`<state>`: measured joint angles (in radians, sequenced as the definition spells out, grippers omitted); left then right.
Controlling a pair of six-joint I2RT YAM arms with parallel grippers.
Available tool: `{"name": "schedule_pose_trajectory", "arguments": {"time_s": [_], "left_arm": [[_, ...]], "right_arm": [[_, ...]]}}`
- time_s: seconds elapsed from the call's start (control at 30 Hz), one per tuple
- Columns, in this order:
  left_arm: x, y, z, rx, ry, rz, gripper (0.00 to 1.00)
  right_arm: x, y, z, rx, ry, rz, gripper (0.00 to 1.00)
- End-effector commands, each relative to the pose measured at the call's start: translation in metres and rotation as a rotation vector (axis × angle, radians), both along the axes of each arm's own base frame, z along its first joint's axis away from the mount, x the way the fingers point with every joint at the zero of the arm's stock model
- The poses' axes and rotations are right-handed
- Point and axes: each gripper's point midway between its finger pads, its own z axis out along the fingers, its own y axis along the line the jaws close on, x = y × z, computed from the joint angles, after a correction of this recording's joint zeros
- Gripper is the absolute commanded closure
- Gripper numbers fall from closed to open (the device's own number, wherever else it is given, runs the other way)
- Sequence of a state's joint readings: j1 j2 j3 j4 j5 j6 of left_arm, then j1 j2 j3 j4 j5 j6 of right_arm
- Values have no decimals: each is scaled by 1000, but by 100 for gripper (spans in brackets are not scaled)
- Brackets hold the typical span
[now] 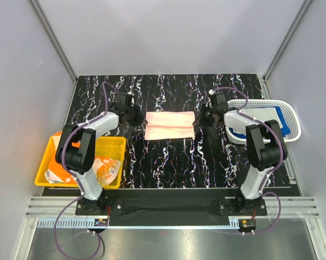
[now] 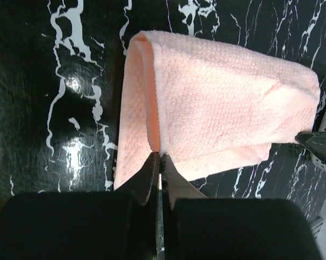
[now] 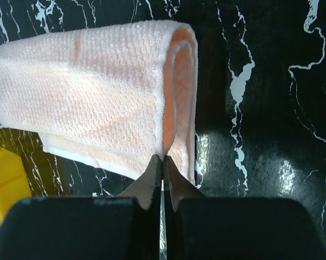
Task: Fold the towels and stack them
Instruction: Neatly place the folded towel into the bin
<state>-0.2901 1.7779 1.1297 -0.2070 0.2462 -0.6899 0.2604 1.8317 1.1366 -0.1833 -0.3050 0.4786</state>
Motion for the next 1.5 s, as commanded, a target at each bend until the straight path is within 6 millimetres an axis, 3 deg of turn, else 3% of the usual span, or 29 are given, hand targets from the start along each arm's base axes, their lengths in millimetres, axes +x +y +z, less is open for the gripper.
{"name": "schedule_pose_trajectory", "arguments": {"time_s": [0.0, 0.3, 0.6, 0.9, 1.1, 1.2, 1.3, 1.33, 1.47], "left_arm": [[3, -4, 28, -34, -102, -14, 100], [-16, 3, 17, -13, -81, -9, 100], [-33, 4, 5, -5, -58, -14, 100], [-43, 7, 2, 3, -51, -9, 100], [-47, 8, -12, 21, -26, -8, 100], [-46, 3, -20, 18, -8, -26, 100], [-47, 0, -22, 27, -4, -34, 80], [-48, 0, -22, 33, -7, -32, 76], [-52, 5, -4, 50, -42, -31, 68]], "right_arm": [[6, 3, 34, 51, -98, -8, 100], [-15, 4, 33, 78, -88, 0, 100], [-34, 2, 15, 78, -56, -1, 100], [-44, 0, 13, 75, -53, -4, 100], [-49, 2, 4, 78, -42, -2, 99], [-48, 2, -3, 70, -33, -1, 90], [-47, 0, -2, 55, -30, -4, 73], [-47, -2, 2, 49, -39, -9, 71], [-46, -12, 18, -3, -69, -33, 41]]}}
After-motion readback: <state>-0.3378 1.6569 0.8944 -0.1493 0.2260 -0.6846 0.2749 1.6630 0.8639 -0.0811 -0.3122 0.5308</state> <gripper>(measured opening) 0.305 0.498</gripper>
